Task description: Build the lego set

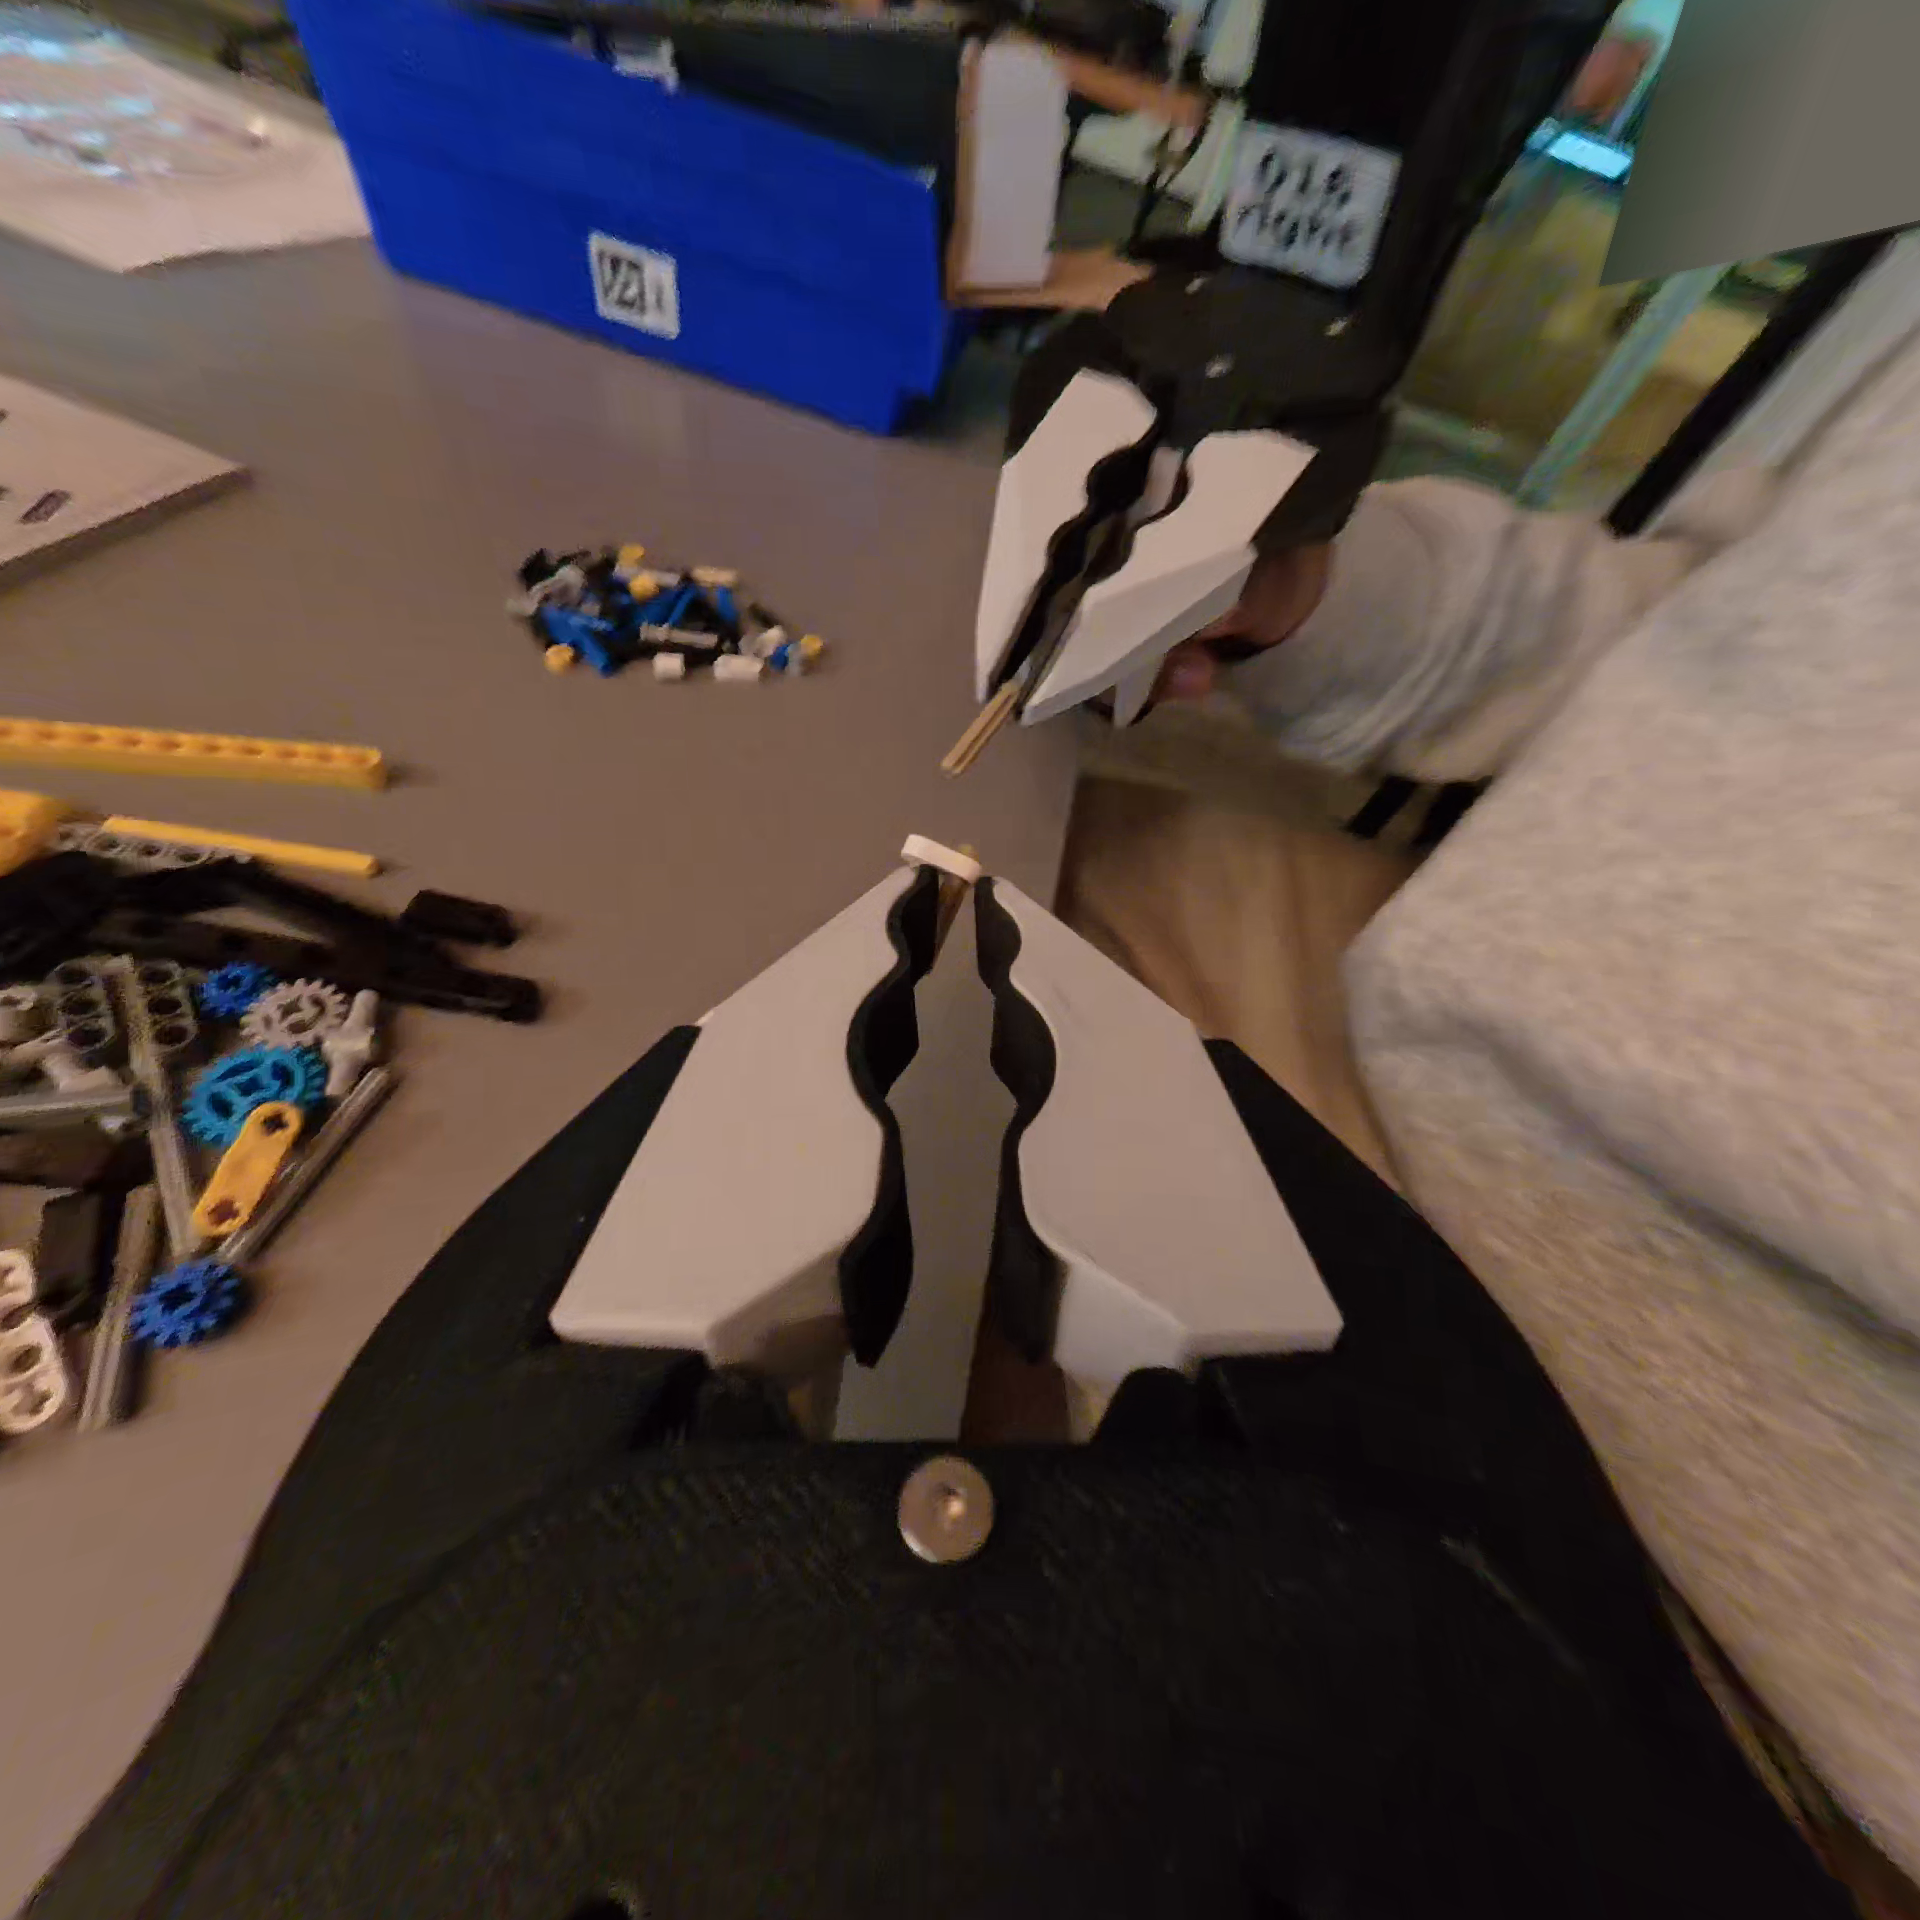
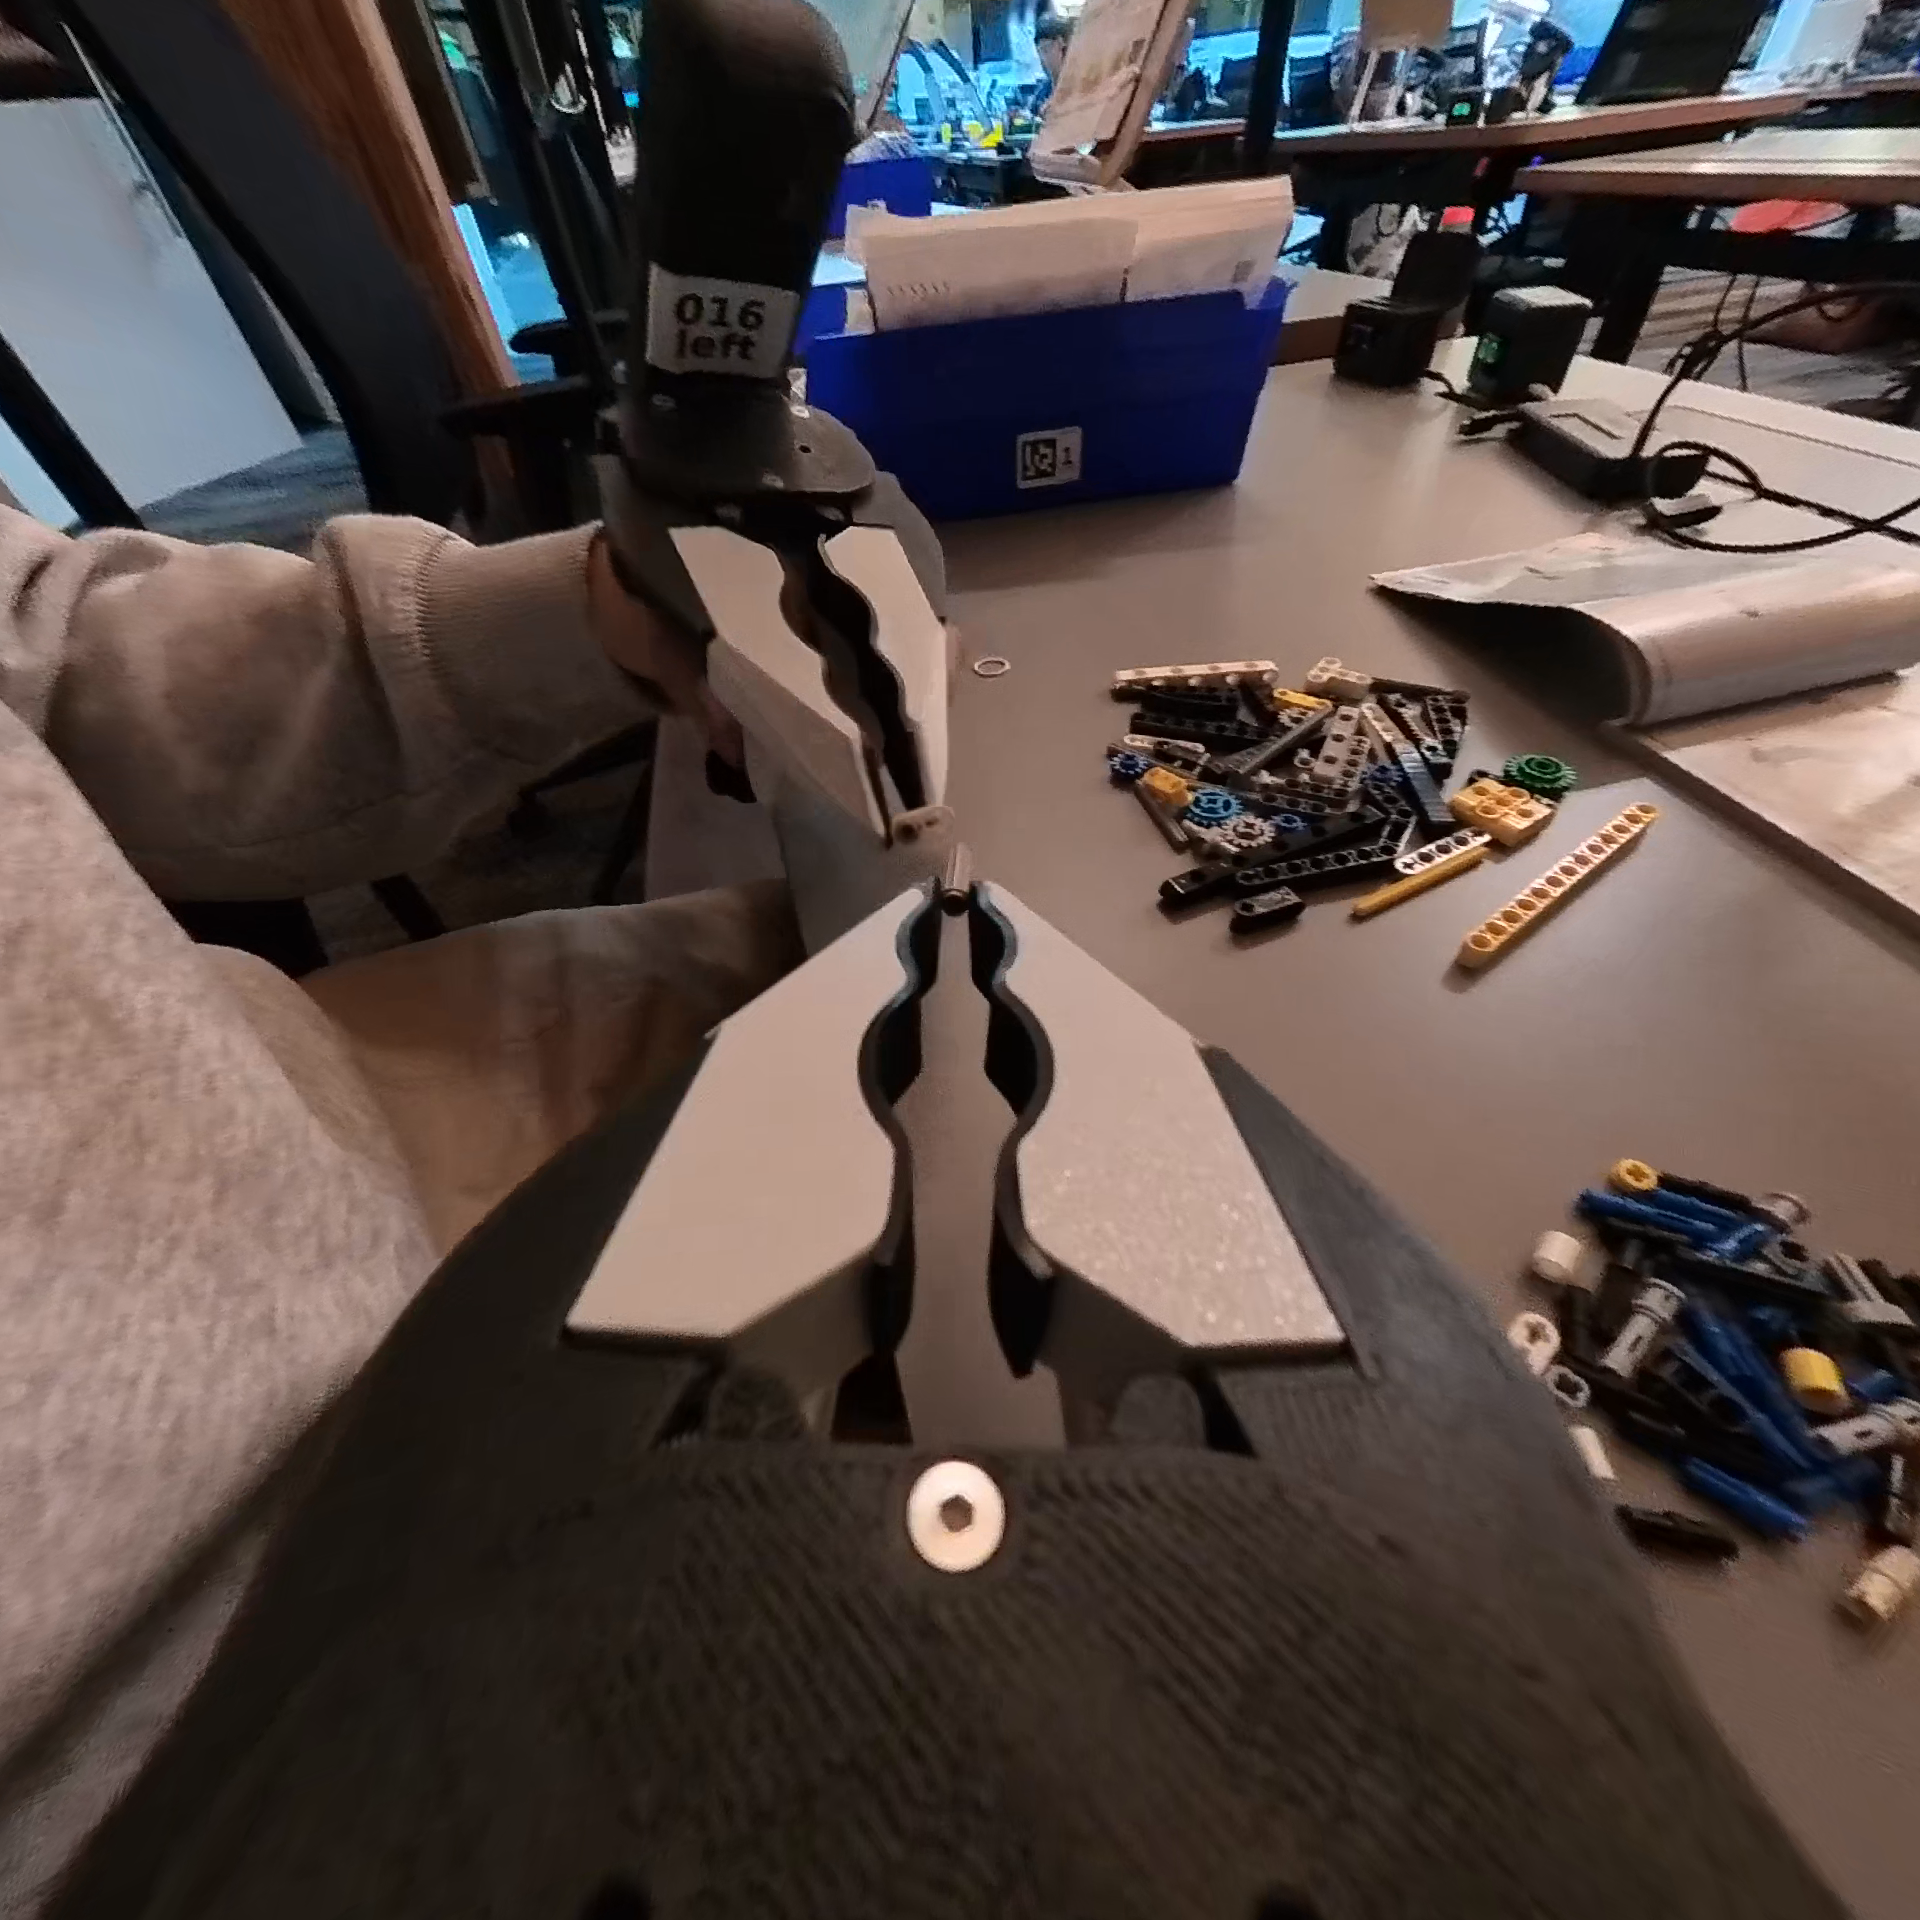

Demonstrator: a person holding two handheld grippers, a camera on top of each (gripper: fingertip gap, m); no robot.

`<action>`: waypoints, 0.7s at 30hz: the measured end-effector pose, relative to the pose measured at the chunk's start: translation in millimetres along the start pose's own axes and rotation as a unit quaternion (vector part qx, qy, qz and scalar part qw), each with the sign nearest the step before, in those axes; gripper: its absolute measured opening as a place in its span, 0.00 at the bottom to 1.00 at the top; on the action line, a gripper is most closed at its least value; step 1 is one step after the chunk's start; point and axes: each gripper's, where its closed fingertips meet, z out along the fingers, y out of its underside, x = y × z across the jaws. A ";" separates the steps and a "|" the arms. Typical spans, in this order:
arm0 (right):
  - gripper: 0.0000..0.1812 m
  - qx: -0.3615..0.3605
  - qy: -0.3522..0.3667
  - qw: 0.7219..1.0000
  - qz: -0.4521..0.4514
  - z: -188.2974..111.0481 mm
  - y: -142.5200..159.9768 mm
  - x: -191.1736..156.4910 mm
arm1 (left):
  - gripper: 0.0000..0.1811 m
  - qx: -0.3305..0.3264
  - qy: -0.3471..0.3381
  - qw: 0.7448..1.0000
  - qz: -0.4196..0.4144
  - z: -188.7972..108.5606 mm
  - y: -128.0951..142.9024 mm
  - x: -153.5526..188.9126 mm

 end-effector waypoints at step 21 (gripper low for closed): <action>0.02 0.022 -0.050 0.996 -0.067 -1.5 -10.5 -31.9 | 0.03 0.038 0.124 0.991 -0.028 -4.0 -7.5 34.7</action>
